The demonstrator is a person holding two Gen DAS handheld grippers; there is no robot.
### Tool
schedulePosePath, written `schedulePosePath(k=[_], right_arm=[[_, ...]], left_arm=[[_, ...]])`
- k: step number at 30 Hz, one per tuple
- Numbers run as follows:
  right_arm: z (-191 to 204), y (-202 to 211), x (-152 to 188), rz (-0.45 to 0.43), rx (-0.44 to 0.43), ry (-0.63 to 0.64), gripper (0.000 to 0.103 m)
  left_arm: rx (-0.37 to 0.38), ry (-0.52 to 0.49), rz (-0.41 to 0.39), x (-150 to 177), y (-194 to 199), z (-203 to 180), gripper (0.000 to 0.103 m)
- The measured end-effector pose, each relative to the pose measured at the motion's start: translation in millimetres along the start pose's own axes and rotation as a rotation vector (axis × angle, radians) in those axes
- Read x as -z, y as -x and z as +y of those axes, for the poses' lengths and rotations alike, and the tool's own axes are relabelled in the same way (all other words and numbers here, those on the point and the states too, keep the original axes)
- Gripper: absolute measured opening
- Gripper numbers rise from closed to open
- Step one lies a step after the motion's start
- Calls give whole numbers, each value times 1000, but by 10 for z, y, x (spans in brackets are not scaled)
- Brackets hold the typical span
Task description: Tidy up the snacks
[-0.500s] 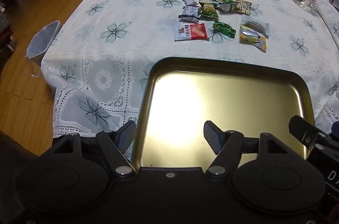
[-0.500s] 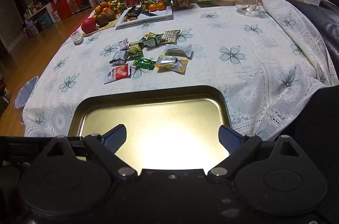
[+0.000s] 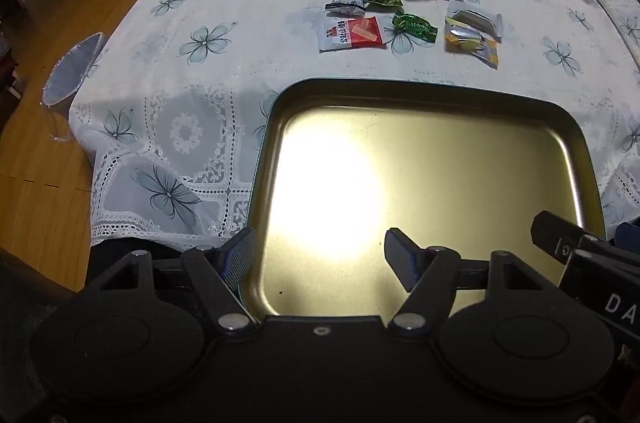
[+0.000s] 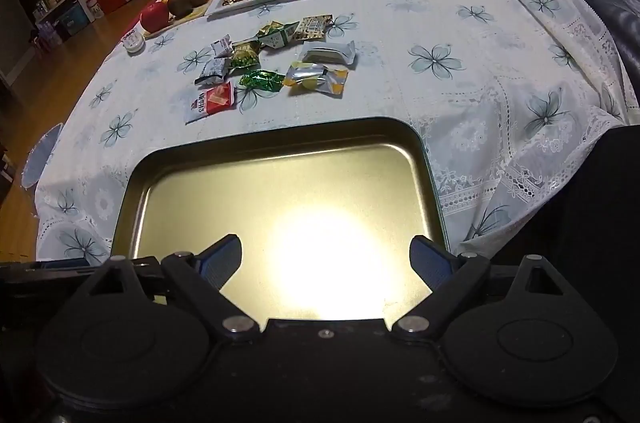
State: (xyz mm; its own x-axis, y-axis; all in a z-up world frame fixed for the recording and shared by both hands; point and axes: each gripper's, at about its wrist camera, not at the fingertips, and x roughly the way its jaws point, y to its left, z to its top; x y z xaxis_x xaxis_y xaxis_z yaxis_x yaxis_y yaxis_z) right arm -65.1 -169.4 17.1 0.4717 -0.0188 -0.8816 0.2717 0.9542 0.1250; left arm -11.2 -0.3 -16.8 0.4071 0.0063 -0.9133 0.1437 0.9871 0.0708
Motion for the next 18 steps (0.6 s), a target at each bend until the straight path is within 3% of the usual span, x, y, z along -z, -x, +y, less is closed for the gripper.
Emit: schedulePosePath(k=[12, 18], right_arm=[[23, 5, 10, 24, 5, 5, 96], [20, 3, 15, 24, 8, 7, 96]], left_arm=[[6, 28, 14, -1, -4, 17, 71], [21, 54, 34, 13, -30, 51, 65]])
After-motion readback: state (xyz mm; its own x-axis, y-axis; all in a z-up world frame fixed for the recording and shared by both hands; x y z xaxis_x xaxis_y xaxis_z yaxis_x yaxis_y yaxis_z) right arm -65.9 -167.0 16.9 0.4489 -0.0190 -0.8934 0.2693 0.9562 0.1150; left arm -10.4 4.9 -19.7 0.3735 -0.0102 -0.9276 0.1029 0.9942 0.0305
